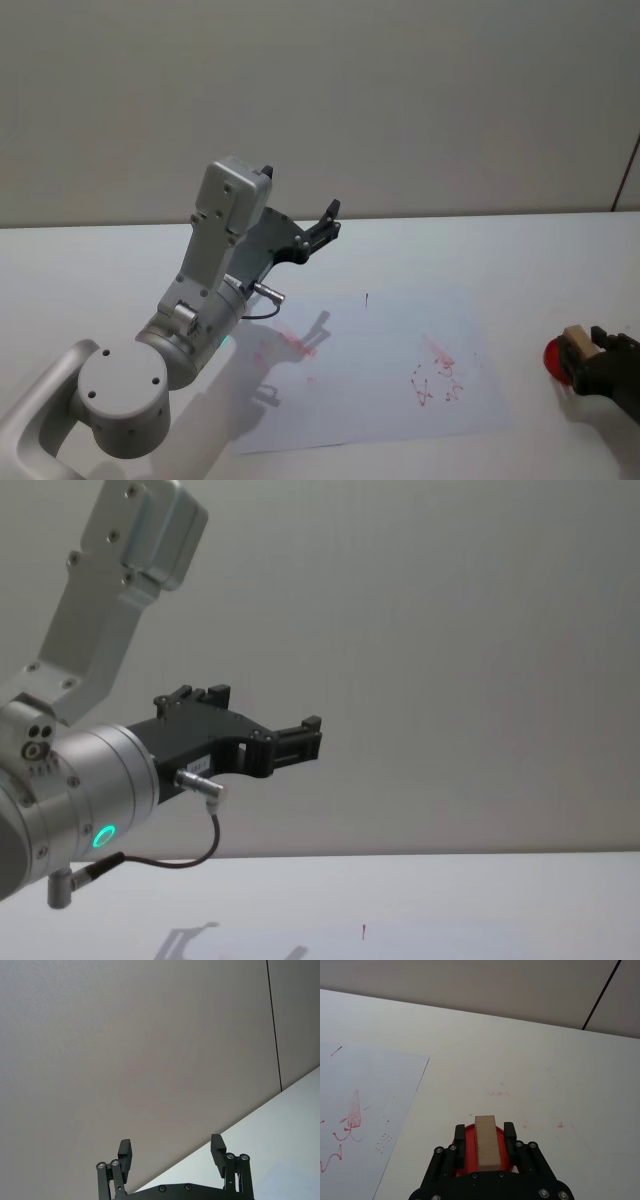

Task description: Use the one hand to pick up the stamp and affix it onto the A4 paper.

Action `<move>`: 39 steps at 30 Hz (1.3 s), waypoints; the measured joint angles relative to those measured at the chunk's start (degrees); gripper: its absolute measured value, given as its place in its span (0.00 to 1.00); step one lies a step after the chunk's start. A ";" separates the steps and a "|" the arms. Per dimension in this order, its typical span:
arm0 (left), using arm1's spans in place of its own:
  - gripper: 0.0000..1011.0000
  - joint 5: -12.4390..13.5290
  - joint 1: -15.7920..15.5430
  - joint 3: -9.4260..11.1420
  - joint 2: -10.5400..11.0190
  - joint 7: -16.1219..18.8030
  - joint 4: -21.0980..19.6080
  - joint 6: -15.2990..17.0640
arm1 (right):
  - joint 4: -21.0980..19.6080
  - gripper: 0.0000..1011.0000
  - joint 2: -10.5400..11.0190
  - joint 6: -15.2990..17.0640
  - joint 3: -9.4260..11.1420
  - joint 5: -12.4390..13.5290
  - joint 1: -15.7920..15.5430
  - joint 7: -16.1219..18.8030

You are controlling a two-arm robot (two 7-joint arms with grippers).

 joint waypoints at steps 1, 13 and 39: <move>0.99 0.00 0.00 0.00 0.00 0.00 0.00 0.00 | 0.05 0.45 -0.02 0.01 0.00 -0.01 0.04 0.04; 0.99 0.00 0.00 0.00 0.00 0.00 0.00 0.00 | 0.28 0.21 -0.09 0.06 0.00 -0.10 0.24 0.29; 0.99 0.00 0.00 0.00 0.00 0.00 0.00 0.00 | 2.93 0.21 -2.93 -6.84 -1.42 -4.33 8.52 10.66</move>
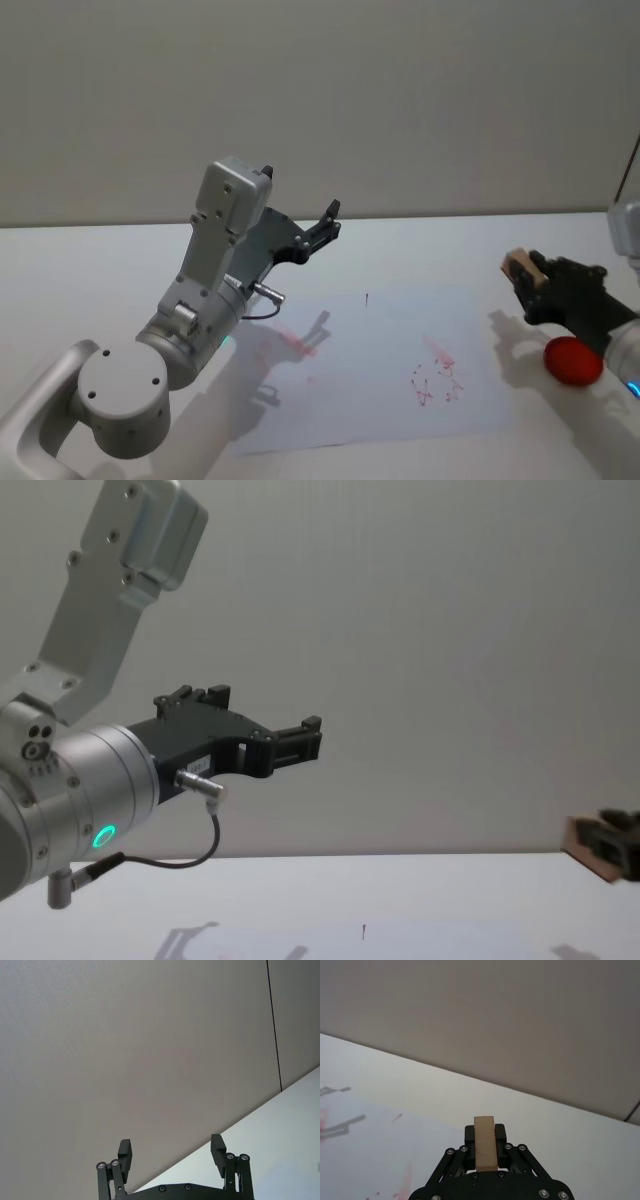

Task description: Use the one hand to pick up the stamp and affix it onto the A4 paper.

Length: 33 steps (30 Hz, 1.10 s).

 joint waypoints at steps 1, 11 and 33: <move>0.99 0.00 0.00 0.00 0.00 0.00 0.00 0.00 | 0.31 0.21 -0.19 -0.31 -0.10 -0.10 0.42 0.69; 0.99 0.00 0.00 0.00 0.00 0.00 0.00 0.00 | 6.55 0.21 -3.51 -1.41 -1.83 -0.59 6.93 8.92; 0.99 0.00 0.00 0.00 0.00 0.00 0.00 0.00 | 17.54 0.21 -7.18 4.95 -4.73 -4.07 13.99 15.88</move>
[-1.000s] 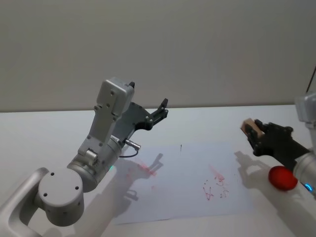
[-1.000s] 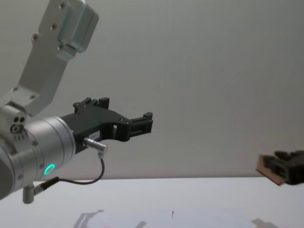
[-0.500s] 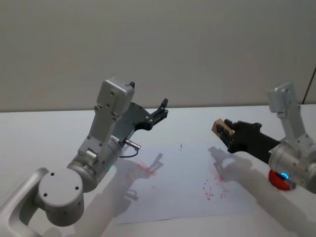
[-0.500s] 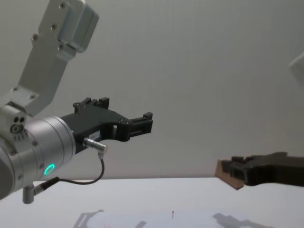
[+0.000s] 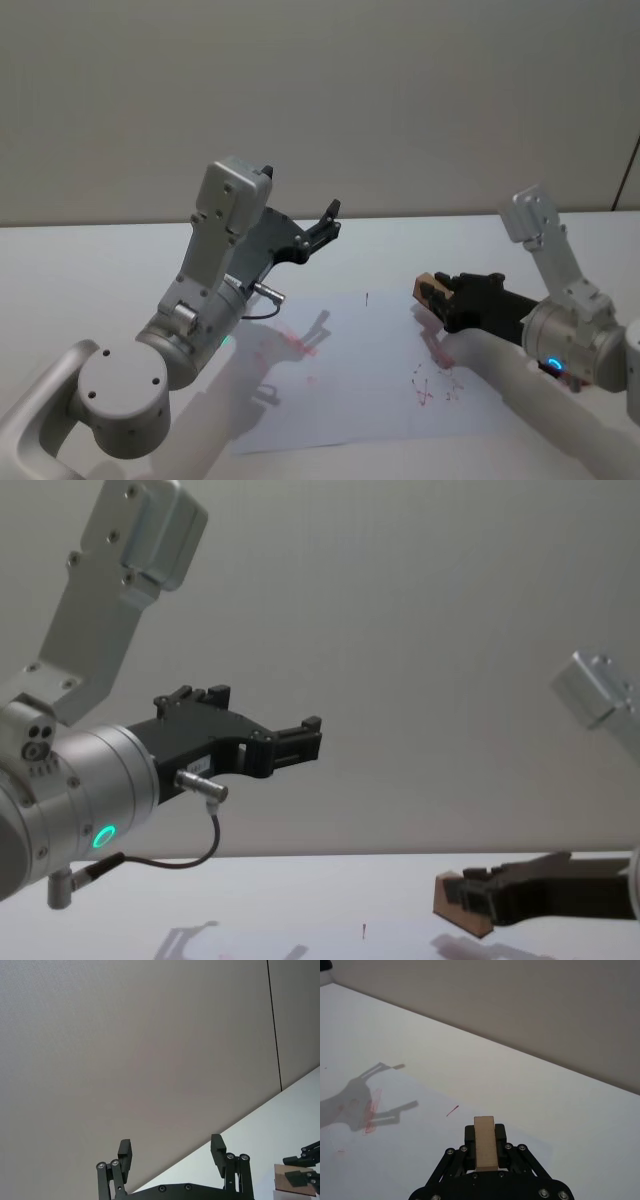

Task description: Use the one hand to pick up the stamp and affix it onto the A4 paper.

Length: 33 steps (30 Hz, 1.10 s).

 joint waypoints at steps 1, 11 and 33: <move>0.99 0.00 0.00 0.00 0.00 0.00 0.00 0.00 | 0.17 0.21 -0.03 0.19 -0.08 -0.19 0.06 0.07; 0.99 0.00 0.00 0.00 0.00 0.00 0.00 0.00 | 1.81 0.21 -0.33 1.78 -0.79 -1.49 0.68 0.61; 0.99 0.00 0.00 0.00 0.00 0.00 0.00 0.00 | 3.94 0.21 -0.57 1.58 -1.50 -1.90 1.11 0.66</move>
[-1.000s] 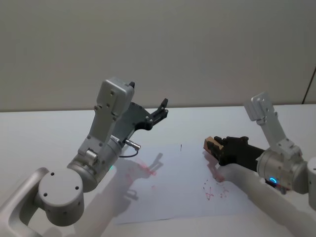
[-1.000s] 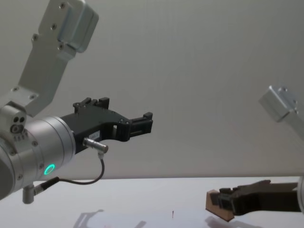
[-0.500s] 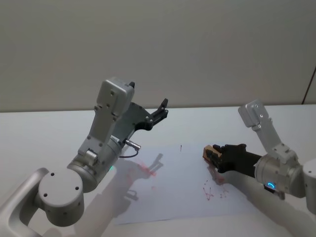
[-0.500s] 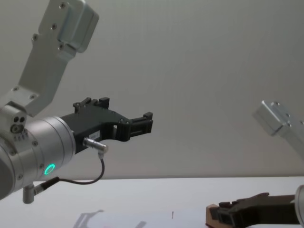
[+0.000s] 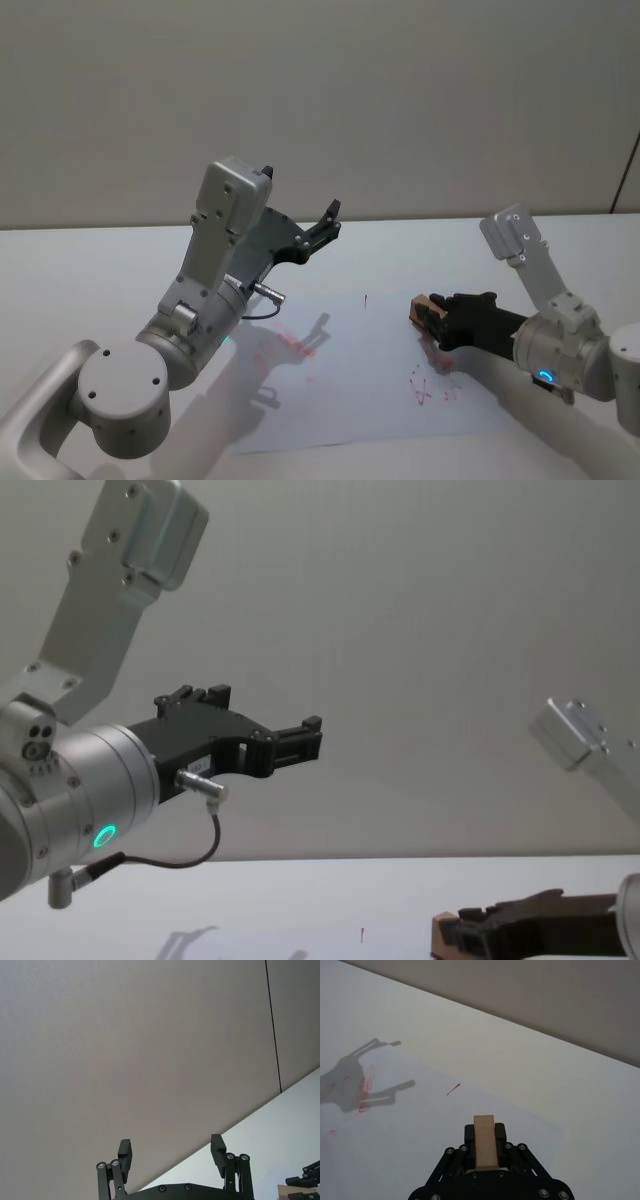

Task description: Use the one hand to pick up the stamp and affix it onto the A4 paper.

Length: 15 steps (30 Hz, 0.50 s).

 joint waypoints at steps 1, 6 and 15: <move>0.99 0.00 0.00 0.00 0.00 0.00 0.00 0.00 | -0.01 0.21 0.00 -0.15 -0.04 -0.01 0.05 -0.08; 0.99 0.00 0.00 0.00 0.00 0.00 0.00 0.00 | -0.75 0.21 -0.02 -1.14 0.05 0.16 0.32 -0.73; 0.99 0.00 0.00 0.00 0.00 0.00 0.00 0.00 | -5.47 0.21 0.39 -3.36 1.12 2.17 0.46 -3.36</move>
